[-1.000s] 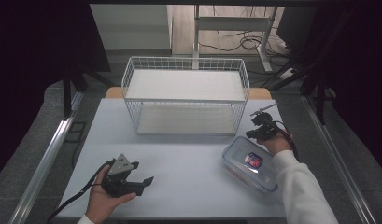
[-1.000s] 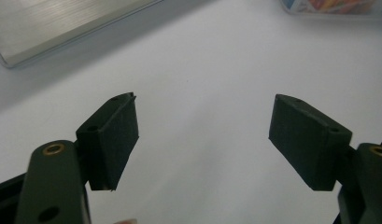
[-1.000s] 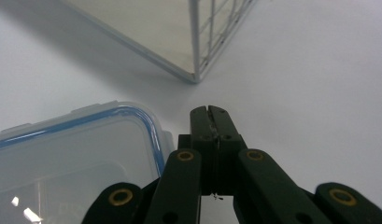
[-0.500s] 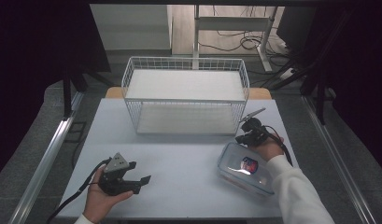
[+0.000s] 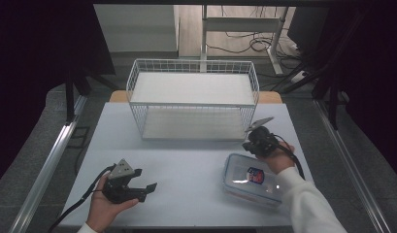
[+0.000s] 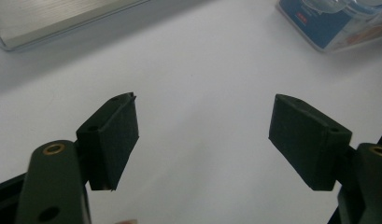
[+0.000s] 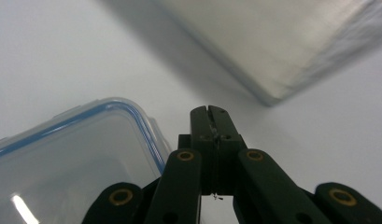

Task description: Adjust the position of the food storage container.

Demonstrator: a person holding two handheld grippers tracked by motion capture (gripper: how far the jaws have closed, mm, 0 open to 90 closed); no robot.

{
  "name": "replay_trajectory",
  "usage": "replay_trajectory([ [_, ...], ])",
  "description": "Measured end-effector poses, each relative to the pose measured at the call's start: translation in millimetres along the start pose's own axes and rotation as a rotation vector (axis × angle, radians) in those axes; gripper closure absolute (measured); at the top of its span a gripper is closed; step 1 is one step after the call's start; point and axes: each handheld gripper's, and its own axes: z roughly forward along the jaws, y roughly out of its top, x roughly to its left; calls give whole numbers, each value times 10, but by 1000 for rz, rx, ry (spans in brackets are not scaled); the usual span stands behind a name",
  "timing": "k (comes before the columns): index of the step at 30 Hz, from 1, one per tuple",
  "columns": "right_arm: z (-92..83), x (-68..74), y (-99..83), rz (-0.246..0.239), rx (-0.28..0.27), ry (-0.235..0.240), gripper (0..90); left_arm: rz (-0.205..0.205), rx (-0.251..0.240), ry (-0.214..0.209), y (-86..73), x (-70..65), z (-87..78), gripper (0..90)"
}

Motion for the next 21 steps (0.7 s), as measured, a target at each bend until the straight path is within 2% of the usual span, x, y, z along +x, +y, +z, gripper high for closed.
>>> replay_trajectory([
  [1, -216, -78, -125, 50, -29, -29, 893, -4, 1, -1, 0, -1, -1, 236],
  [2, -216, -78, -125, 50, -29, -29, 893, -4, 1, -1, 0, -1, -1, 236],
  [3, -407, -150, -303, 110, -36, -63, 892, -5, 1, 1, 0, -3, -2, 236],
  [4, -407, -150, -303, 110, -36, -63, 892, -5, 1, 1, 0, -3, -2, 236],
  [5, -544, -209, -540, 188, -41, -106, 892, -8, -1, -2, 1, -8, -2, 236],
  [6, -544, -209, -540, 188, -41, -106, 892, -8, -1, -2, 1, -8, -2, 236],
  [7, -616, -243, -790, 246, -5, -146, 892, -9, -1, -3, 1, -10, -1, 236],
  [8, -648, -252, -908, 264, 9, -164, 892, -10, -1, -3, 2, -10, 1, 236],
  [9, -648, -252, -908, 264, 9, -164, 892, -12, -2, -4, 4, -9, 3, 236],
  [13, -756, -212, -1341, 354, 17, -185, 892, -21, 4, -15, 15, 0, 24, 236],
  [14, -756, -212, -1341, 354, 17, -185, 892, -21, 4, -15, 15, 0, 24, 237],
  [17, -698, -126, -1501, 365, 61, -175, 892, -18, 9, -12, 13, -1, 32, 237],
  [19, -664, -91, -1517, 355, 81, -171, 893, -18, 10, -11, 13, 0, 33, 237],
  [21, -591, 10, -1504, 333, 98, -132, 892, -15, 16, -11, 11, 3, 40, 238],
])
